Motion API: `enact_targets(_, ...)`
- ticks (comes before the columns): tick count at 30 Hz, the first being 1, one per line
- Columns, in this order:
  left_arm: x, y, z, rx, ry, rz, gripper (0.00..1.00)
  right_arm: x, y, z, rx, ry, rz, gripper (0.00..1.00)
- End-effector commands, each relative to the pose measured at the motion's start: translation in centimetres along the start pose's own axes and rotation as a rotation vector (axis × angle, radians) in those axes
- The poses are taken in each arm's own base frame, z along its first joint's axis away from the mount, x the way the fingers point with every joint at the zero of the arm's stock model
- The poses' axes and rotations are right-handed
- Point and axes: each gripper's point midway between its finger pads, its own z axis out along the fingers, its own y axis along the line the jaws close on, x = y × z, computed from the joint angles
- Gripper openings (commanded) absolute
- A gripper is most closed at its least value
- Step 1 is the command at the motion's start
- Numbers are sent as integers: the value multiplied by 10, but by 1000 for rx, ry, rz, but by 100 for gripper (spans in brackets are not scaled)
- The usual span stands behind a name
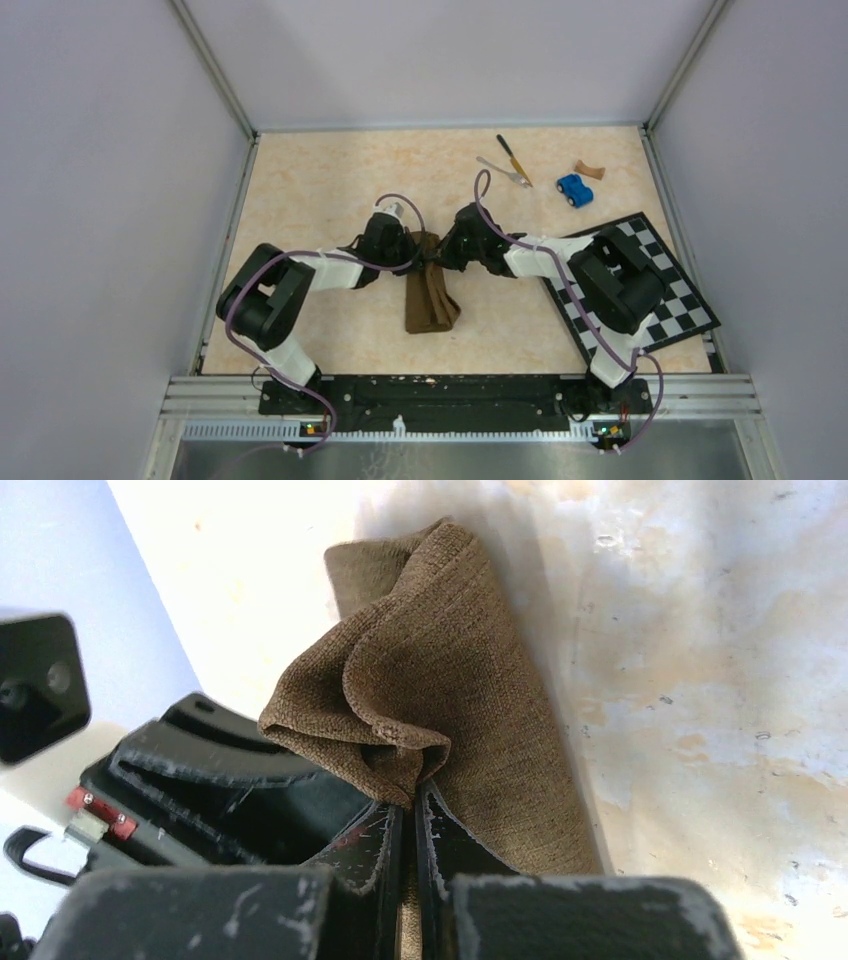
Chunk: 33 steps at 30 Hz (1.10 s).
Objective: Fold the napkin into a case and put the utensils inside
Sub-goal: Fold the 2/3-rectangle-folded napkin at the center of the board.
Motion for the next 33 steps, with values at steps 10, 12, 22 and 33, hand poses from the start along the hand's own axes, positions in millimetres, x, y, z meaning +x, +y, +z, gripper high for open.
enact_targets(10,6,-19,-61,65,32,55,43,-14,10,2,0,-62,74,0)
enact_targets(12,8,-15,-70,52,22,53,43,-14,10,2,3,-63,73,0)
enact_targets(22,28,33,-68,-77,-14,-2,44,-10,17,6,9,-61,75,0)
enact_targets(33,33,40,-50,-76,5,5,31,5,27,18,31,-62,106,0)
